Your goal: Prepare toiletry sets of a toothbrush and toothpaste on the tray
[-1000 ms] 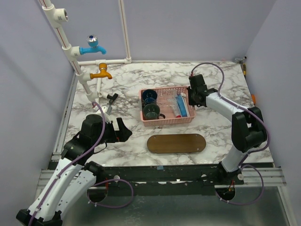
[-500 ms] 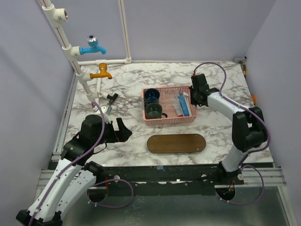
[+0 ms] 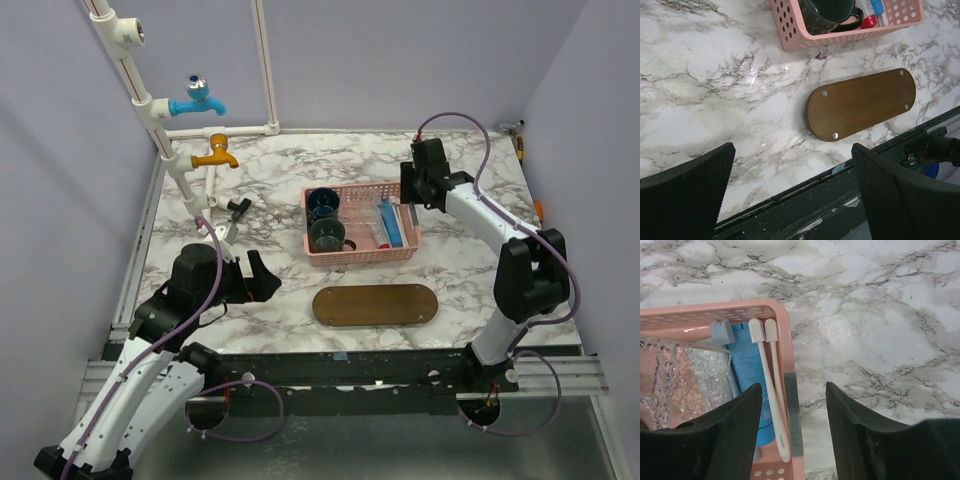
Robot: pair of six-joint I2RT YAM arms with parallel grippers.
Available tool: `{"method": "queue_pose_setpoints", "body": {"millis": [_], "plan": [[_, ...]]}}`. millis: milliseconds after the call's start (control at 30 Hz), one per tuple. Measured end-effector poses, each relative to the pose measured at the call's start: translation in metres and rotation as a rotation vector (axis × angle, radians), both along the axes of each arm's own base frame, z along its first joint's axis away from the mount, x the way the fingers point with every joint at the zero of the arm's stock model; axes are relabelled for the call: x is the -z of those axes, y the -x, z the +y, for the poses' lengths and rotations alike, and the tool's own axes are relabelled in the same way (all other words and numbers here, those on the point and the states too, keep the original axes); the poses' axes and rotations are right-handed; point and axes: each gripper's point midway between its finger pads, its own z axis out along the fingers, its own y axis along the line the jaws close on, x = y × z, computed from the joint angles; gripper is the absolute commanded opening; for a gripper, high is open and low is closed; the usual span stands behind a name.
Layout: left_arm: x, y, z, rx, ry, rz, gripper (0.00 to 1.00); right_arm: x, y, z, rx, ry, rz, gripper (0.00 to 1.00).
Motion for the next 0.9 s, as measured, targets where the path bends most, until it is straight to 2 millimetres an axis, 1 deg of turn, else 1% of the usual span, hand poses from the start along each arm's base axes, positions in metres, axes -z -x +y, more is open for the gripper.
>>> {"method": "queue_pose_setpoints", "body": {"millis": [167,400,500,600,733,833,900], "plan": [[-0.001,0.0,0.0,0.001,0.003,-0.006,0.99,-0.01,0.004,0.004,-0.009,-0.024,0.01,0.57],[-0.003,0.001,0.0,0.001,0.008,-0.016,0.99,-0.042,0.015,0.03,-0.085,-0.107,-0.012,0.58],[-0.003,0.001,0.0,0.001,0.008,-0.016,0.99,-0.06,0.022,0.051,-0.146,-0.145,-0.031,0.58],[-0.003,0.001,0.0,0.001,0.008,-0.015,0.99,-0.074,0.034,0.078,-0.224,-0.176,-0.039,0.58],[-0.002,0.001,0.0,0.001,0.008,-0.016,0.99,-0.082,0.053,0.116,-0.324,-0.188,-0.031,0.58],[-0.003,0.002,0.001,0.001,0.009,-0.019,0.99,-0.082,0.07,0.144,-0.401,-0.201,-0.02,0.58],[-0.003,0.002,0.001,0.001,0.011,-0.021,0.99,-0.082,0.081,0.158,-0.445,-0.208,-0.009,0.58]]}}
